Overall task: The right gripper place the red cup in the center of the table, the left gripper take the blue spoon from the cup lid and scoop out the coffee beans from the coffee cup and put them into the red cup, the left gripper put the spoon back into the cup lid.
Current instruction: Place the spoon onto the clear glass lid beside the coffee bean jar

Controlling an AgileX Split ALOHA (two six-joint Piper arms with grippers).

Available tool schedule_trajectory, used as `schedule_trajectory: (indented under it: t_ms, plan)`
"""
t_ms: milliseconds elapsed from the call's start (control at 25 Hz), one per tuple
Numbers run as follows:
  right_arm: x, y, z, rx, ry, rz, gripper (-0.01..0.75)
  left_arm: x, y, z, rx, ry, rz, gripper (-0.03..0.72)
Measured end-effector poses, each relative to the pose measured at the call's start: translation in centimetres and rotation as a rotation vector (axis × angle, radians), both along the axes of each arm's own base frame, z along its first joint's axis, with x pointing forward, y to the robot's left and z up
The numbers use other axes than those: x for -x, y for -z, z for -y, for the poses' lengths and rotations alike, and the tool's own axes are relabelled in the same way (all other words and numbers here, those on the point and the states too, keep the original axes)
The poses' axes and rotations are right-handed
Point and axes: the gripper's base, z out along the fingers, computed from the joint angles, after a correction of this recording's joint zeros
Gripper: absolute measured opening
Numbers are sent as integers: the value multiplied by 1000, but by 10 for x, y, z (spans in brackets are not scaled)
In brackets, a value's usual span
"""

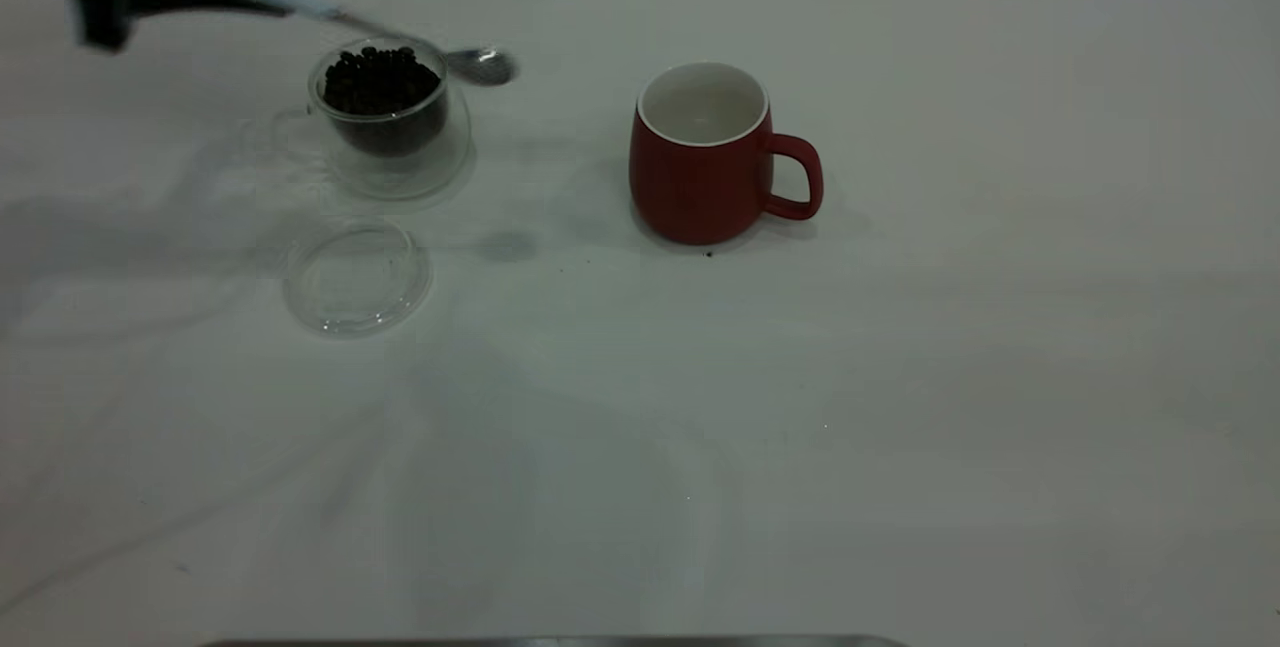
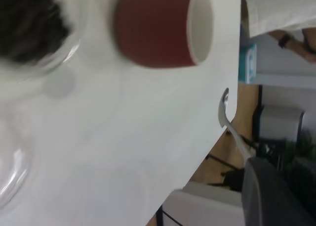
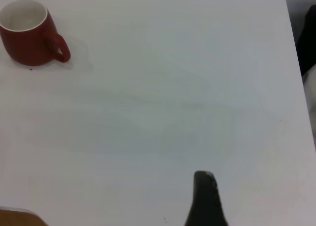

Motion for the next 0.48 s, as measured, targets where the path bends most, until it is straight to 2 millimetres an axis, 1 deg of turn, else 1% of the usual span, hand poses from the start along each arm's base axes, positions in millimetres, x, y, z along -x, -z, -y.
schedule_trajectory:
  t_ms: [120, 200, 360, 480]
  plan:
    - [0, 0, 0, 0, 0, 0, 588, 15, 10, -30, 0, -47, 13, 114]
    - [0, 0, 0, 0, 0, 0, 588, 22, 15, -44, -4, -54, 53, 114]
    - [0, 0, 0, 0, 0, 0, 588, 29, 18, -63, -14, -72, 82, 114]
    - [0, 0, 0, 0, 0, 0, 588, 34, 29, -76, -7, -111, 36, 114]
